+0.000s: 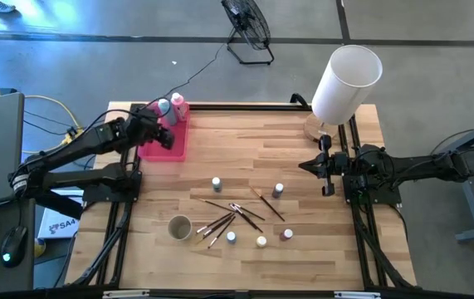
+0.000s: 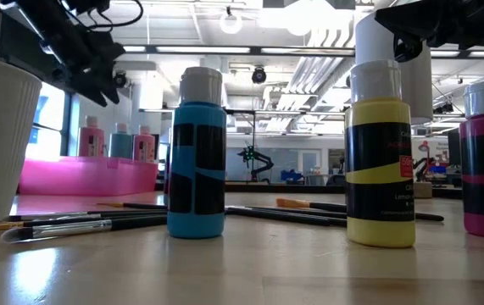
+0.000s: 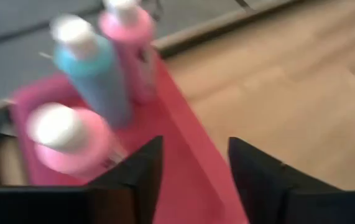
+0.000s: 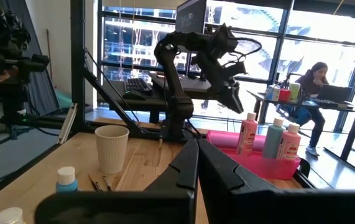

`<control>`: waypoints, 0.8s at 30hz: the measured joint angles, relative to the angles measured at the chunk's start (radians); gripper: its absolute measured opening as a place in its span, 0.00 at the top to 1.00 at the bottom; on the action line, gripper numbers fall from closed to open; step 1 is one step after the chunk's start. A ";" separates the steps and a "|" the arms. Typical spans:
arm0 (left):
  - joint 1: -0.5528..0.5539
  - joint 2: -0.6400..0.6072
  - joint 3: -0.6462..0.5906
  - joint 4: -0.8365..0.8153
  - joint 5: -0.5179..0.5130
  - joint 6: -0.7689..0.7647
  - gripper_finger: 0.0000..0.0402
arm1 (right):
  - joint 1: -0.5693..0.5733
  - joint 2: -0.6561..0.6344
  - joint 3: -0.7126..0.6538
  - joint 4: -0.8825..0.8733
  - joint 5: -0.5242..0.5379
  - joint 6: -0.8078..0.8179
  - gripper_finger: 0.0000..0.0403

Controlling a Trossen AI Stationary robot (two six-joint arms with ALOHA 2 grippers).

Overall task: Pick & Place Paint Supplies
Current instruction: Put the big pink paint bottle into the pink bin

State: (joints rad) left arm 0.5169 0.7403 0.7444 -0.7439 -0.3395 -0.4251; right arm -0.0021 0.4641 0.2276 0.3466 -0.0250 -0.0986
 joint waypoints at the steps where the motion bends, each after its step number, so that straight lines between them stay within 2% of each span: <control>1: -0.001 0.000 0.000 -0.014 0.025 -0.002 0.65 | 0.000 0.000 0.000 0.000 0.000 0.000 0.99; 4: 0.000 0.000 0.000 -0.076 0.049 -0.030 0.76 | 0.000 0.000 0.000 -0.002 0.000 0.000 0.99; 7: 0.000 0.004 0.000 -0.147 0.036 -0.122 0.84 | 0.000 0.000 0.000 -0.009 0.000 0.000 0.99; 11: 0.000 0.004 0.000 -0.215 -0.032 -0.234 0.93 | 0.000 0.000 0.000 -0.012 0.000 -0.001 0.99; 14: 0.000 0.015 0.000 -0.220 -0.036 -0.245 0.98 | 0.000 0.000 0.000 -0.020 0.000 -0.002 0.99; 24: 0.000 0.098 -0.008 -0.220 -0.037 -0.261 1.00 | 0.000 0.000 0.000 -0.022 0.000 -0.003 0.99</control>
State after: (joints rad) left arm 0.5171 0.8378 0.7364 -0.9643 -0.3767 -0.6863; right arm -0.0021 0.4640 0.2276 0.3244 -0.0253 -0.1013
